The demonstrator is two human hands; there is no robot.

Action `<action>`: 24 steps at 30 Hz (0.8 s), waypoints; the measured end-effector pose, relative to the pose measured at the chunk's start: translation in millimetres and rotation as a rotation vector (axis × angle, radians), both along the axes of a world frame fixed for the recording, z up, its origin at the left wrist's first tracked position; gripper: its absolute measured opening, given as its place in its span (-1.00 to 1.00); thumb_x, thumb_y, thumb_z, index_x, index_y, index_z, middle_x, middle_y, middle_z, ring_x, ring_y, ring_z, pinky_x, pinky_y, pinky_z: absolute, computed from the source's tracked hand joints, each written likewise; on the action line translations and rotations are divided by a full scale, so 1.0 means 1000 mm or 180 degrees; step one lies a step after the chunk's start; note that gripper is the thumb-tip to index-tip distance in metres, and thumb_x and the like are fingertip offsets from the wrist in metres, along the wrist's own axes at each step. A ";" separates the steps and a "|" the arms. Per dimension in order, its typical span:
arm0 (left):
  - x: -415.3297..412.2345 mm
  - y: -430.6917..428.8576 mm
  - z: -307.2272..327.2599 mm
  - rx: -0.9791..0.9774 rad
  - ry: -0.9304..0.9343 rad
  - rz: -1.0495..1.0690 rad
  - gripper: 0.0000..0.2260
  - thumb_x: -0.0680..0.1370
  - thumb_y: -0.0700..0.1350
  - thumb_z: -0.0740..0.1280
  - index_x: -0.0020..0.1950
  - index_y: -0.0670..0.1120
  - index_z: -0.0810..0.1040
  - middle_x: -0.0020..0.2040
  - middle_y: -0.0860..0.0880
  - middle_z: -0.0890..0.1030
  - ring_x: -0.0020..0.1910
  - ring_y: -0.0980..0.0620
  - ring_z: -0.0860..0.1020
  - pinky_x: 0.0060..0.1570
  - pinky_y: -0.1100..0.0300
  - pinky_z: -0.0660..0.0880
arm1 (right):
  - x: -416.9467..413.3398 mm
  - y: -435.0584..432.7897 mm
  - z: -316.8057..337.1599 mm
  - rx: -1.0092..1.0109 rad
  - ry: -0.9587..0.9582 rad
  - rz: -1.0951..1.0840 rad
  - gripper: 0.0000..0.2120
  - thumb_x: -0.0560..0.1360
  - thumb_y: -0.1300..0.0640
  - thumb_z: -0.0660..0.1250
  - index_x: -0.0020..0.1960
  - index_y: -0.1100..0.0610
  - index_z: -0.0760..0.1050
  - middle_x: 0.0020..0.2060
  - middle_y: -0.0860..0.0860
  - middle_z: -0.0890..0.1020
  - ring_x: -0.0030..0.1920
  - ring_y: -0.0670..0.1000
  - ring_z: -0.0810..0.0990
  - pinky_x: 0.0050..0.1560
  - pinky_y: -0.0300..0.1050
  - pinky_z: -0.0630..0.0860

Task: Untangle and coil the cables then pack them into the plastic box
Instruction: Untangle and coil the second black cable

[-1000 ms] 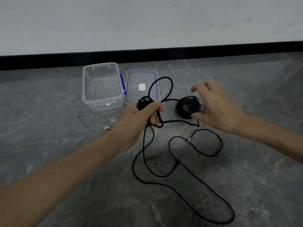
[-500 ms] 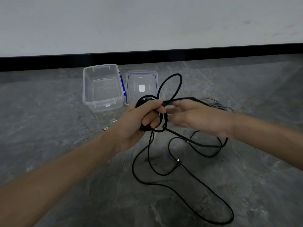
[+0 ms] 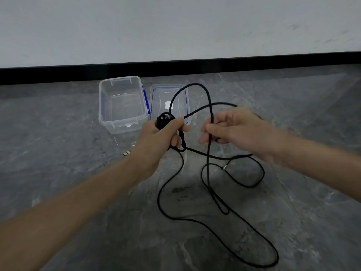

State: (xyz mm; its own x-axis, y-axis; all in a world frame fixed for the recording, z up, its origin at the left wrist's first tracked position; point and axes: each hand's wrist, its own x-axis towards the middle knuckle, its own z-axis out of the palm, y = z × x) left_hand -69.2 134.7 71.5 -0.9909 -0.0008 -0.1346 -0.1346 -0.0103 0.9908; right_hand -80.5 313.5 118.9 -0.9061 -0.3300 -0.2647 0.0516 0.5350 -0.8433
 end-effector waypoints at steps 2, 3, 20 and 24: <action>0.001 0.000 0.000 -0.0097 -0.0014 -0.0004 -0.53 0.60 -0.06 0.28 -0.53 0.01 0.58 -0.27 -0.25 0.52 -0.43 0.12 0.45 -0.19 0.30 0.43 | -0.003 0.003 0.009 -0.0242 -0.0117 -0.0107 -0.85 0.61 0.17 0.23 -0.06 0.11 0.55 -0.19 0.00 0.72 -0.11 -0.09 0.66 0.01 -0.13 0.52; 0.002 0.000 0.000 -0.0117 -0.0026 0.0011 -0.54 0.60 -0.06 0.29 -0.52 0.01 0.58 -0.29 -0.25 0.52 -0.43 0.11 0.46 -0.18 0.29 0.43 | -0.004 0.004 0.014 -0.0466 -0.0229 -0.0187 -0.85 0.62 0.16 0.21 -0.07 0.10 0.53 -0.21 0.01 0.71 -0.09 -0.04 0.67 0.00 -0.09 0.54; 0.008 -0.005 -0.008 -0.1161 0.0374 0.0364 -0.73 0.61 -0.04 0.26 -0.22 -0.08 0.64 -0.58 0.08 0.45 -0.56 0.21 0.45 -0.44 0.43 0.36 | -0.010 0.014 0.054 -0.1574 -0.1152 -0.0742 -0.83 0.58 0.25 0.21 0.07 0.26 0.54 -0.37 0.00 0.64 -0.35 -0.12 0.65 -0.27 -0.27 0.62; 0.007 -0.008 -0.006 -0.1162 0.0471 0.0422 -0.72 0.61 -0.02 0.26 -0.22 -0.07 0.64 -0.53 0.04 0.48 -0.54 0.20 0.45 -0.44 0.44 0.35 | -0.009 0.022 0.047 -0.0166 -0.0098 -0.0293 -0.86 0.52 0.24 0.35 -0.02 0.32 0.61 -0.25 0.09 0.72 -0.20 -0.03 0.70 -0.17 -0.21 0.65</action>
